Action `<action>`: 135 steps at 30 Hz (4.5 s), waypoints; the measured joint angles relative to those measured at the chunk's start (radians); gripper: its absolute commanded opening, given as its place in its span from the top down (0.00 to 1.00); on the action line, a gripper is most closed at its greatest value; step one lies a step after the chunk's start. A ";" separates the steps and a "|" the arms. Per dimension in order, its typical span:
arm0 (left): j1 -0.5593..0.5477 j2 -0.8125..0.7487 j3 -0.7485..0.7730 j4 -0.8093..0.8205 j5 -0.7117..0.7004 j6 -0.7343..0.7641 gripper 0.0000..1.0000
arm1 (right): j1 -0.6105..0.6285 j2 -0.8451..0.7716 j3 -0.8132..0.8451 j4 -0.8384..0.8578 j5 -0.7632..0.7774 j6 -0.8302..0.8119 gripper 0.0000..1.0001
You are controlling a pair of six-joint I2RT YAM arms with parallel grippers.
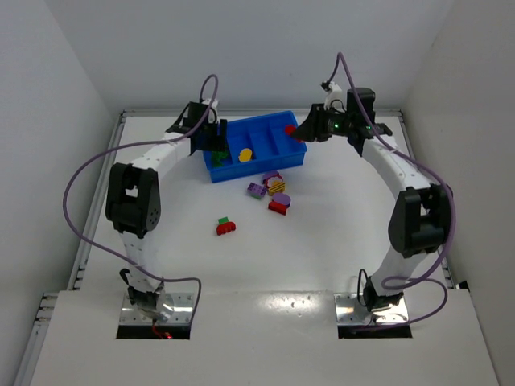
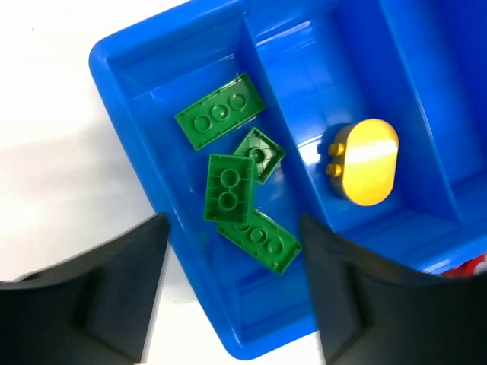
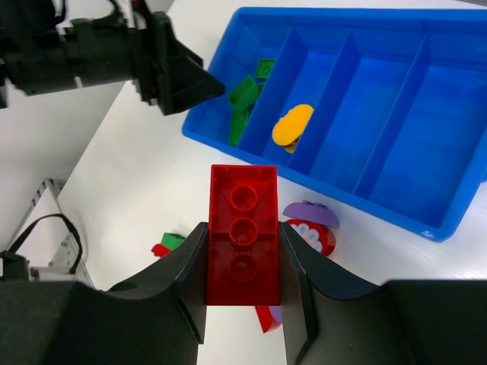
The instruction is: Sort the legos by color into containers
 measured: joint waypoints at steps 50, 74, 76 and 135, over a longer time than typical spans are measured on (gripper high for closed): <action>0.114 -0.412 -0.316 0.066 0.513 0.113 0.03 | 0.264 0.620 0.533 -0.102 0.494 -0.167 0.16; 0.083 -0.320 -0.438 -0.603 0.700 1.952 0.18 | 0.074 -0.057 -0.114 -0.113 0.452 -0.282 0.16; 0.076 -0.218 -0.332 -0.648 0.702 2.026 0.23 | 0.060 -0.074 -0.121 -0.116 0.452 -0.285 0.16; -0.087 -0.072 -0.414 -0.689 0.666 2.161 0.58 | -0.143 -0.182 -0.227 -0.126 0.404 -0.270 0.16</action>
